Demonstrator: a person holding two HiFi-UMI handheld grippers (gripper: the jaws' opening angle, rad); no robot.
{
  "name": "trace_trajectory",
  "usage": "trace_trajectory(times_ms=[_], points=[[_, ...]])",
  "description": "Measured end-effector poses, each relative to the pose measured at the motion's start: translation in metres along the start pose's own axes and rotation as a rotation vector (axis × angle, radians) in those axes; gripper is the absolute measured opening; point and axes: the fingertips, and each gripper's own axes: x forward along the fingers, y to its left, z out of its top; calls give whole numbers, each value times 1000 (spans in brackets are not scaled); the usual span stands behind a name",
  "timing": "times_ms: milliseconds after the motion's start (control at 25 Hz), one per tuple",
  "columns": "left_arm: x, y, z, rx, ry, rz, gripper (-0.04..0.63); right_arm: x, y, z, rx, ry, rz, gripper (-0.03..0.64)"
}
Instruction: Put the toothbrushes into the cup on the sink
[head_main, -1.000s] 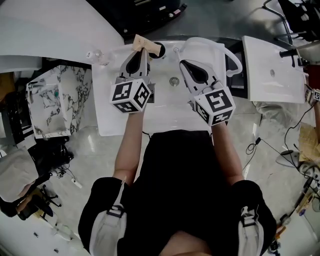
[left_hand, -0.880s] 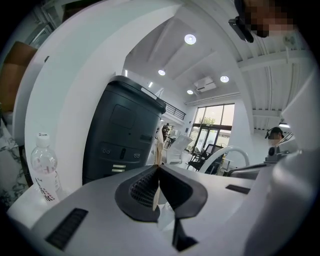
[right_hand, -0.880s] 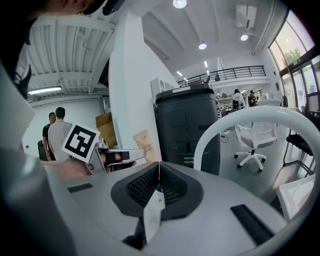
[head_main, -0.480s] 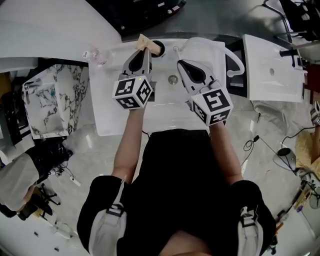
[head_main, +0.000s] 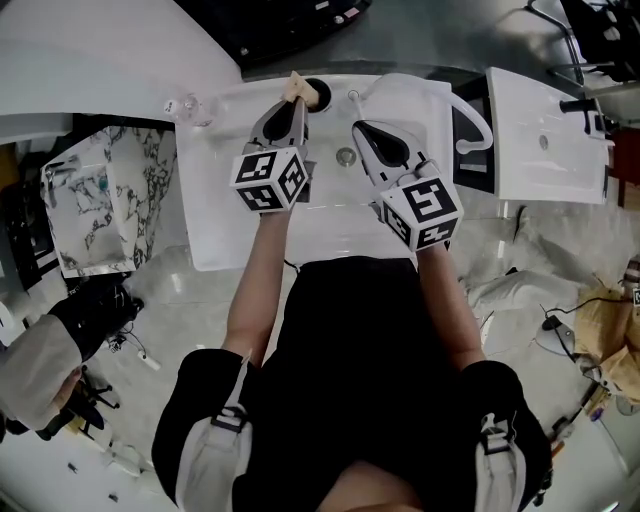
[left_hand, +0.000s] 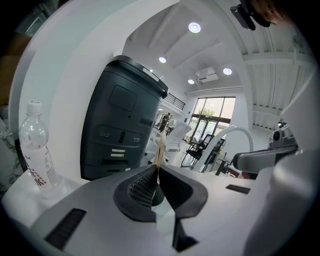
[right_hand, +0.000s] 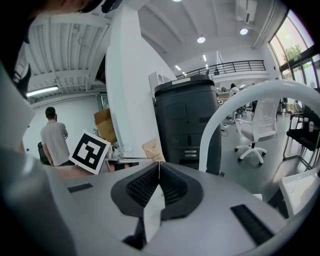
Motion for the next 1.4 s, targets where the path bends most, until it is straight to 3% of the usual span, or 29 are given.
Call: trace_trajectory(times_ms=[640,1400], points=[[11,13,-36,66,125,28,17,3,0,-6,7,14,-2,31],[10,24,-35,86,133,50,18,9,1,-6,12,23,10,31]])
